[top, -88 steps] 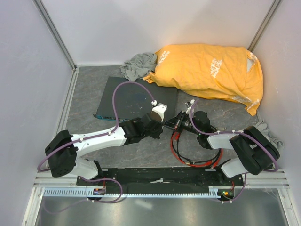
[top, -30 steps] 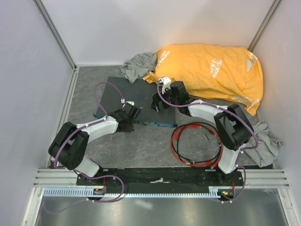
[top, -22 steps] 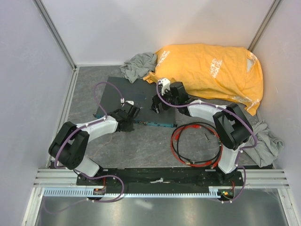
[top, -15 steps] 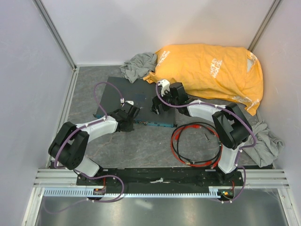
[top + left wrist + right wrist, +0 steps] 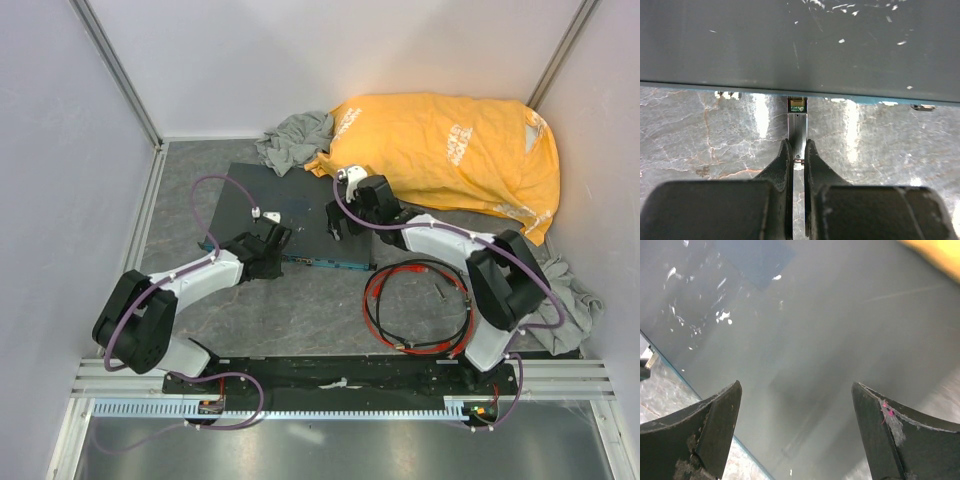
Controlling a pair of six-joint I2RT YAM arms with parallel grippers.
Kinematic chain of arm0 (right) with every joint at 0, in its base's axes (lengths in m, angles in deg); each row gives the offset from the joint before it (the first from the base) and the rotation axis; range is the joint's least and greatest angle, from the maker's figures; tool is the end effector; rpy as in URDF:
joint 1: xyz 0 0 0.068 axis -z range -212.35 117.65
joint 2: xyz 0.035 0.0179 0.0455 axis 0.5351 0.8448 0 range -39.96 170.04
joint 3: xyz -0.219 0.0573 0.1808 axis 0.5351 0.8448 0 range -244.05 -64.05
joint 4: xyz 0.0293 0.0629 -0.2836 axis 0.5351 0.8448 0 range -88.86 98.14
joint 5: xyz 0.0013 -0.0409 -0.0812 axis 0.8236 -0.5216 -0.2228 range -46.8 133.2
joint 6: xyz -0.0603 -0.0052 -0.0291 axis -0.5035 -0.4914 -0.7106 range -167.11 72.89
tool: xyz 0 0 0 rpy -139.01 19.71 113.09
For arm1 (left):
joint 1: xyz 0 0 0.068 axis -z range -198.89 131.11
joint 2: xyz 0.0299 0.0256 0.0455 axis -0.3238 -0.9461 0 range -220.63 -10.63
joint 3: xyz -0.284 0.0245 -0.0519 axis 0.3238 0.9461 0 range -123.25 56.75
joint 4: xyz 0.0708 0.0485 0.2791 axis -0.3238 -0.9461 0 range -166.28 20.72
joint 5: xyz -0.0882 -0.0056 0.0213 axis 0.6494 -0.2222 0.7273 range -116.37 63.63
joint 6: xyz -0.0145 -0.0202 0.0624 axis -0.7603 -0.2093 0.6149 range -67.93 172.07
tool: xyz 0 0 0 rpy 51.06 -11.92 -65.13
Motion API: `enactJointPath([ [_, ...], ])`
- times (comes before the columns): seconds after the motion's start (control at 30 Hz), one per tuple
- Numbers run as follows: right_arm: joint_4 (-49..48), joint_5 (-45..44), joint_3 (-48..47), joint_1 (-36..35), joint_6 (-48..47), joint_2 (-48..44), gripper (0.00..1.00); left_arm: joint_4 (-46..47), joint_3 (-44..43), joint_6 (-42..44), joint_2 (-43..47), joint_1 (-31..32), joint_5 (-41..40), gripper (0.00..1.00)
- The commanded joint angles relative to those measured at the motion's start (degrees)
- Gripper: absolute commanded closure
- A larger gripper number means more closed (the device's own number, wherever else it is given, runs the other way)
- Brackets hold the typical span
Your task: Insert the plug into the switch port
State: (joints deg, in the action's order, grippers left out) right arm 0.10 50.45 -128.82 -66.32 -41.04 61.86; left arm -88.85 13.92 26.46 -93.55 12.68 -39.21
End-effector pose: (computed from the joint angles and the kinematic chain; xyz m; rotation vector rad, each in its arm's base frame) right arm 0.3595 0.2505 0.1950 -0.6111 2.1595 0.5245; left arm 0.2619 -0.1469 0.1512 0.0555 2.5723 -0.0796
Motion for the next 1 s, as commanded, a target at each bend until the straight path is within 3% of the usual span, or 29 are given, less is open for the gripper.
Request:
enactJointPath([
  [0.0,5.25,-12.68,2.98,-2.4,3.86,-8.3,0.02,0.77,0.47,0.55,2.49,-0.28,1.76,0.98],
  [0.2,8.07,-23.32,13.78,-6.54,5.44,-15.06,0.02,0.85,0.9,0.65,2.93,-0.2,3.34,0.99],
  [0.43,7.63,-22.1,21.09,-7.33,7.73,-22.89,0.02,1.55,2.49,0.82,4.69,-0.2,4.4,0.99],
  [0.97,7.45,-38.09,21.7,-4.88,15.37,-16.39,0.02,2.35,3.36,0.82,5.84,-0.2,6.07,0.98],
])
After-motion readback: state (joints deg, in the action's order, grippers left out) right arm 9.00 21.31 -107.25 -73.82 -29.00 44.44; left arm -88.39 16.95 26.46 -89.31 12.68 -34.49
